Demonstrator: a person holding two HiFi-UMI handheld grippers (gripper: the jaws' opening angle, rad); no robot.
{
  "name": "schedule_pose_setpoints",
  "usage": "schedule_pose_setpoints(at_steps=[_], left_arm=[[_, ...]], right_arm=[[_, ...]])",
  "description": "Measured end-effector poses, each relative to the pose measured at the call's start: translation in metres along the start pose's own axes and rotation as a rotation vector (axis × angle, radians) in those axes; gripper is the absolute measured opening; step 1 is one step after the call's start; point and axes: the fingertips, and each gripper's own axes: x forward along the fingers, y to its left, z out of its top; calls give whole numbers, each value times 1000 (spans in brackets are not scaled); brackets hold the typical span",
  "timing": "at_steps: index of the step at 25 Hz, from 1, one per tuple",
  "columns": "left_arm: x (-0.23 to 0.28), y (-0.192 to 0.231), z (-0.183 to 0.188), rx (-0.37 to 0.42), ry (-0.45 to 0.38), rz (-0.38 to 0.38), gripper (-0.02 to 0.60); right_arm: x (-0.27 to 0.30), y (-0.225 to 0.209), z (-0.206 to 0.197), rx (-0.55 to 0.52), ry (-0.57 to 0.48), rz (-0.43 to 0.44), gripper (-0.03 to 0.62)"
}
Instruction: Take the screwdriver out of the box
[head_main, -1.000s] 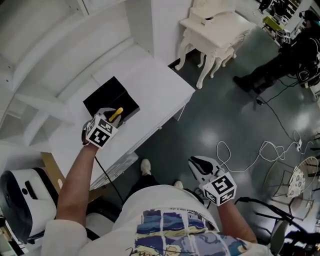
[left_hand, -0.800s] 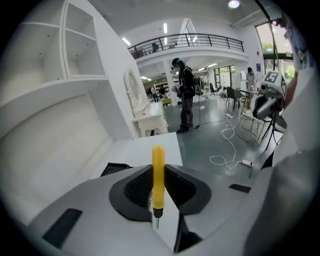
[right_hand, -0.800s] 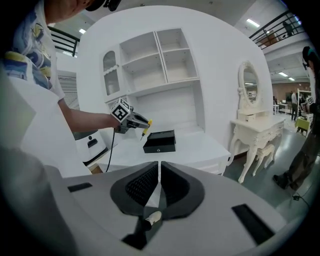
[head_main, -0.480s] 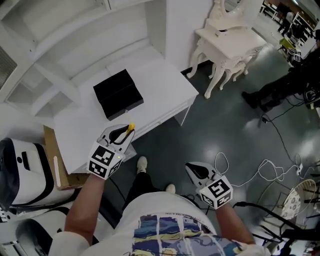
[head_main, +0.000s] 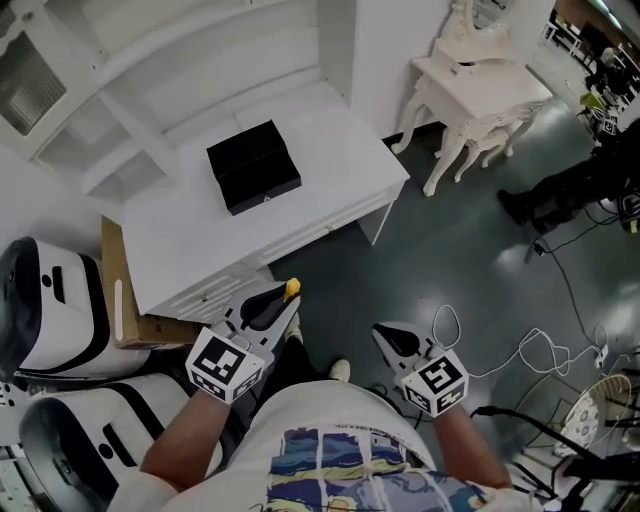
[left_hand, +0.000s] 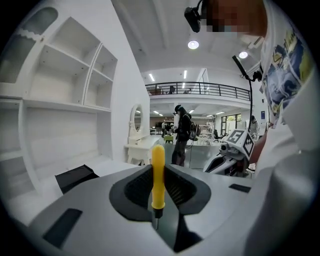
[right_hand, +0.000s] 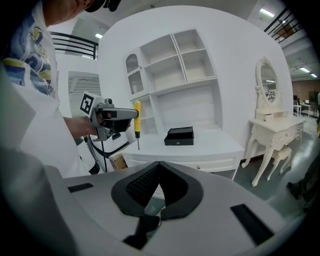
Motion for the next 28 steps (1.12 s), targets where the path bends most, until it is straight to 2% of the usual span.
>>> schedule_pose_setpoints(at_steps=[8, 20, 28], left_arm=[[3, -25, -1, -11, 2, -34, 80], [5, -38, 0, -21, -8, -55, 80], [7, -47, -9, -21, 16, -77, 80]], right_arm=[[-4, 10, 7, -7, -28, 16, 25], [-7, 12, 12, -33, -37, 20, 25], [-7, 15, 9, -35, -32, 25, 25]])
